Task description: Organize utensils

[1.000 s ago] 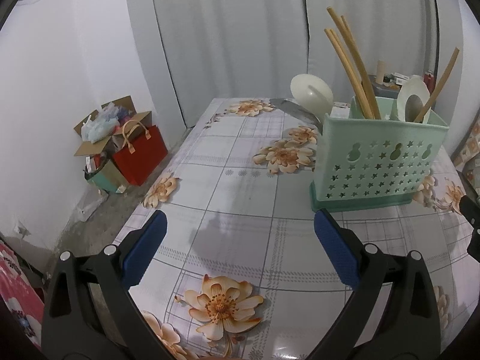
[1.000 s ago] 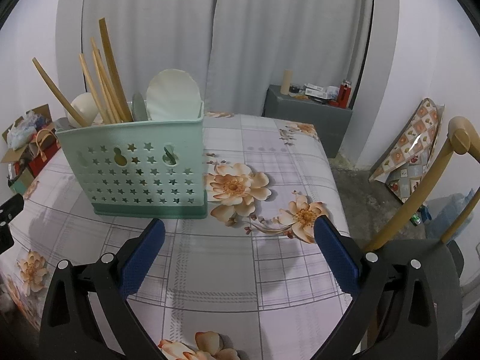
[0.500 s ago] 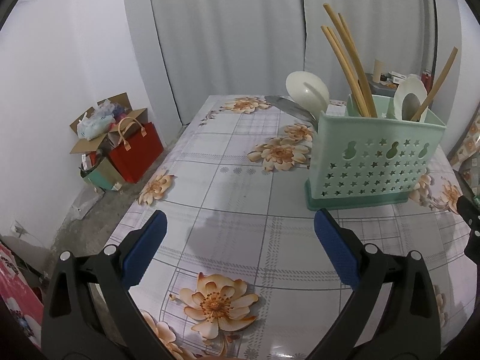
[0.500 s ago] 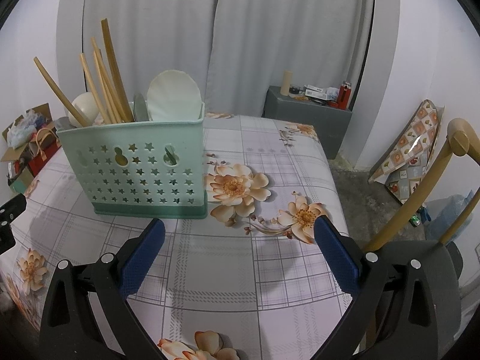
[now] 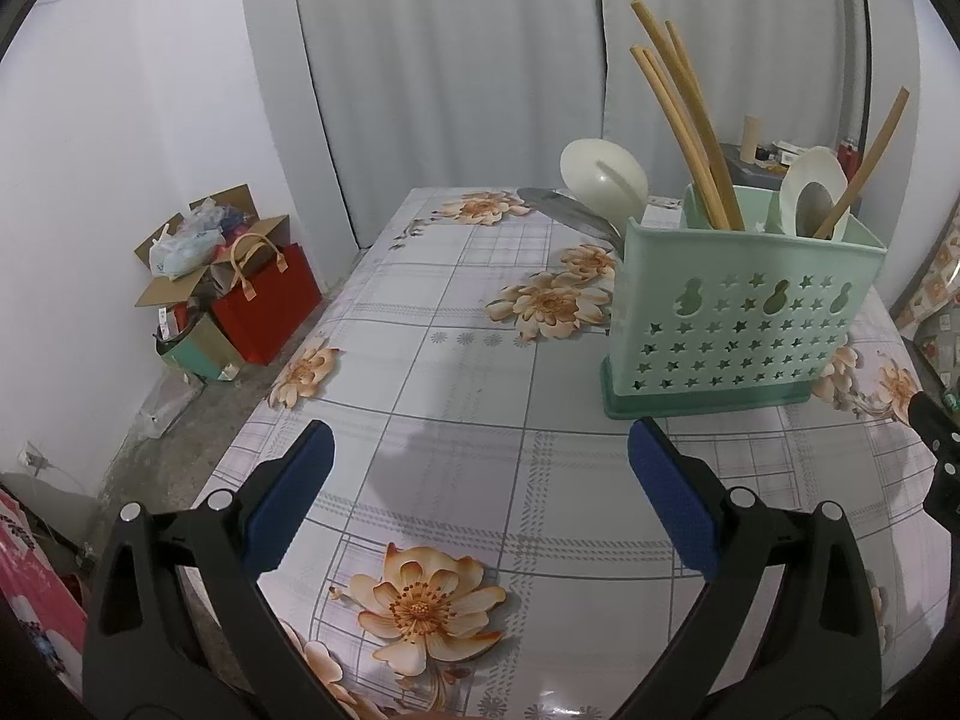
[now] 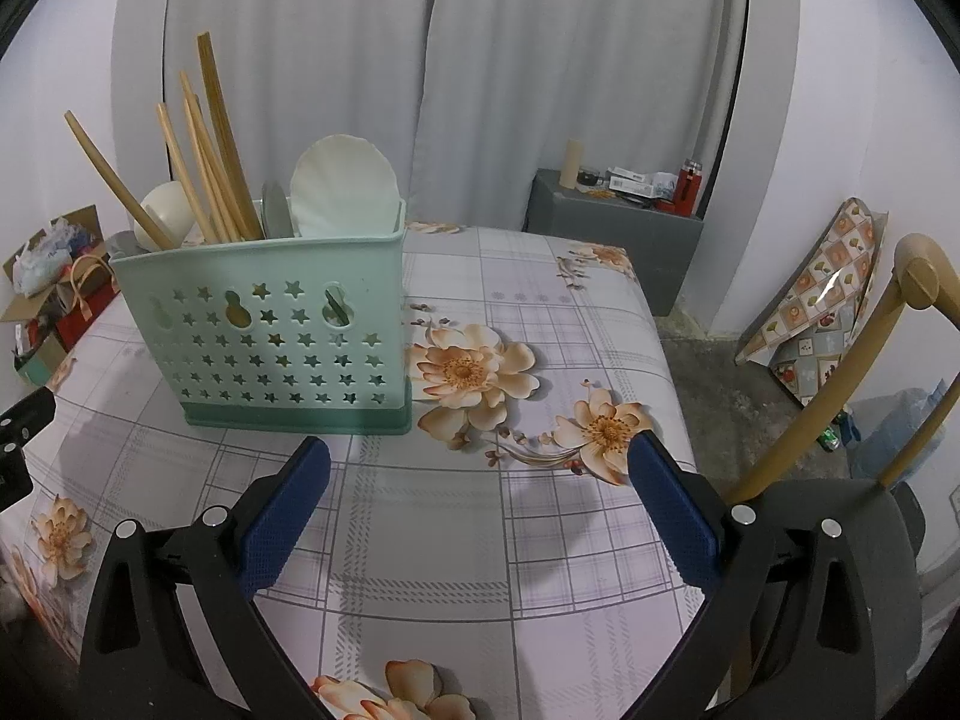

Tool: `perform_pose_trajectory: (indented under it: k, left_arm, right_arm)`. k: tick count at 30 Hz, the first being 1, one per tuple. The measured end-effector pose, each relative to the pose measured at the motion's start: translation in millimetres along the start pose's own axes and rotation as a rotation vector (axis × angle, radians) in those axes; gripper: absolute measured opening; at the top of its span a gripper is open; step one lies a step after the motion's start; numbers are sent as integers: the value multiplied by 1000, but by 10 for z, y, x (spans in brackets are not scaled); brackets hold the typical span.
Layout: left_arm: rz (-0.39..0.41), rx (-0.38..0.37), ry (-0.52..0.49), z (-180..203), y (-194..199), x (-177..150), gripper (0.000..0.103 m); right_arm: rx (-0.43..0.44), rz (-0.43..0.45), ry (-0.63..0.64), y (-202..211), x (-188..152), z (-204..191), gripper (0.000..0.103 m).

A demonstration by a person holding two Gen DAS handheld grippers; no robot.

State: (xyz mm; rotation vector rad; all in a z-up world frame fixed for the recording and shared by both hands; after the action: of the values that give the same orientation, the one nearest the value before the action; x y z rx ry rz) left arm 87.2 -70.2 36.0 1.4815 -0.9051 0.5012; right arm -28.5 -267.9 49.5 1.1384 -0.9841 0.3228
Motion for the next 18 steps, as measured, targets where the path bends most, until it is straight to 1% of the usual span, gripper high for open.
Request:
perform_pose_trajectory:
  k: [18]
  left_arm:
    - [-2, 0, 1, -7, -1, -1, 95]
  right_arm:
    - [-1, 1, 1, 10, -5, 1, 97]
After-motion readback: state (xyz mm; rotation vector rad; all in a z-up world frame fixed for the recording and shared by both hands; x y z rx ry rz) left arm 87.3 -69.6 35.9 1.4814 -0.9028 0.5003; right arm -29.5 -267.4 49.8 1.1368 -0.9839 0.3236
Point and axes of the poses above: each gripper's, at about its wrist camera, not at the fingertips, and y roughly against the way its jaws point, z to its right, x to its top, the point moved 3 cm from there along -y, roughly the way its jaws point, and after that the axes turned 1 degree about -z, right-handed, at the moved point
